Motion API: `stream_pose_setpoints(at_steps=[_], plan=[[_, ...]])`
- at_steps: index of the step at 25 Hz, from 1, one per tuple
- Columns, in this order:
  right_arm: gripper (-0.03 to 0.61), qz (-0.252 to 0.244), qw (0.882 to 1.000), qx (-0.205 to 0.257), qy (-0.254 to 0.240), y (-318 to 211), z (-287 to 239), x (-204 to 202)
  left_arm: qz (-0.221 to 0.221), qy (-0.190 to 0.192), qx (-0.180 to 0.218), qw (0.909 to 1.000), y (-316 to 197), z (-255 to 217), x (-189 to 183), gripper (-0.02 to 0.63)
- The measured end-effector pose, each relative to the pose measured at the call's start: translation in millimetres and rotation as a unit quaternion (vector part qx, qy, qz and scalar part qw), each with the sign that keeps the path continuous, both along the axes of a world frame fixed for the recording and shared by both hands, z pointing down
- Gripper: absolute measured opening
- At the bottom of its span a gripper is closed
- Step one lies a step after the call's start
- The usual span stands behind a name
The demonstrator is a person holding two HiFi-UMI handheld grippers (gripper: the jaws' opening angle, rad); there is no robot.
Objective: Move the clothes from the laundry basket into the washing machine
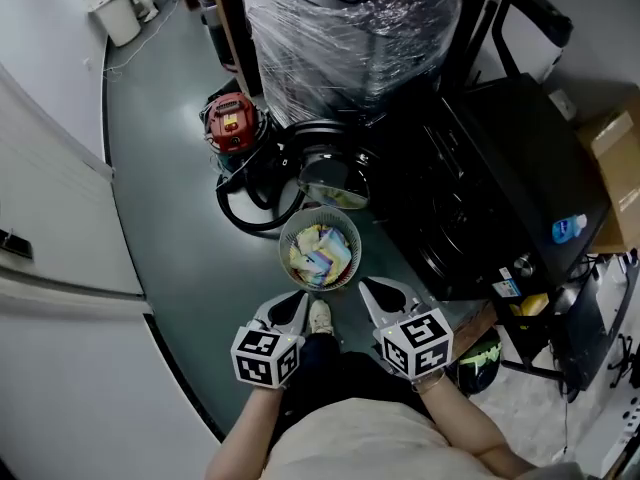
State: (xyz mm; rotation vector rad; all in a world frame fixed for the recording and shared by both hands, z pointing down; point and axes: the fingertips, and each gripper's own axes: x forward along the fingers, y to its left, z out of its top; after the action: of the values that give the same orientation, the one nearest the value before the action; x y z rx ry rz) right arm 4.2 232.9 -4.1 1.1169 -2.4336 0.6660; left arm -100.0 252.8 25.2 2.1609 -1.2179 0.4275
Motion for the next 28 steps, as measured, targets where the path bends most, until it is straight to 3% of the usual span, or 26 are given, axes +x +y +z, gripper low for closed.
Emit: stream_pose_setpoints(at_steps=[6, 14, 22, 28], plan=[[0.028, 0.026, 0.999, -0.024, -0.004, -74.8, 15.0, -31.1, 0.05, -0.002, -0.002, 0.9987, -72.3, 7.6, -19.5, 0.002], [0.043, 0.004, 0.998, -0.064, 0.028, -124.5, 64.8, -44.7, 0.047, -0.002, -0.049, 0.9977, -115.4, 59.4, -33.4, 0.002], [0.086, -0.039, 0.988, -0.137, 0.058, -131.1, 177.3, -49.6, 0.01, 0.001, -0.104, 0.9945, -123.2, 158.9, -36.3, 0.002], [0.11, -0.114, 0.973, -0.177, 0.091, -113.6, 308.6, -68.3, 0.004, 0.01, -0.117, 0.993, -123.5, 262.5, -24.9, 0.002]])
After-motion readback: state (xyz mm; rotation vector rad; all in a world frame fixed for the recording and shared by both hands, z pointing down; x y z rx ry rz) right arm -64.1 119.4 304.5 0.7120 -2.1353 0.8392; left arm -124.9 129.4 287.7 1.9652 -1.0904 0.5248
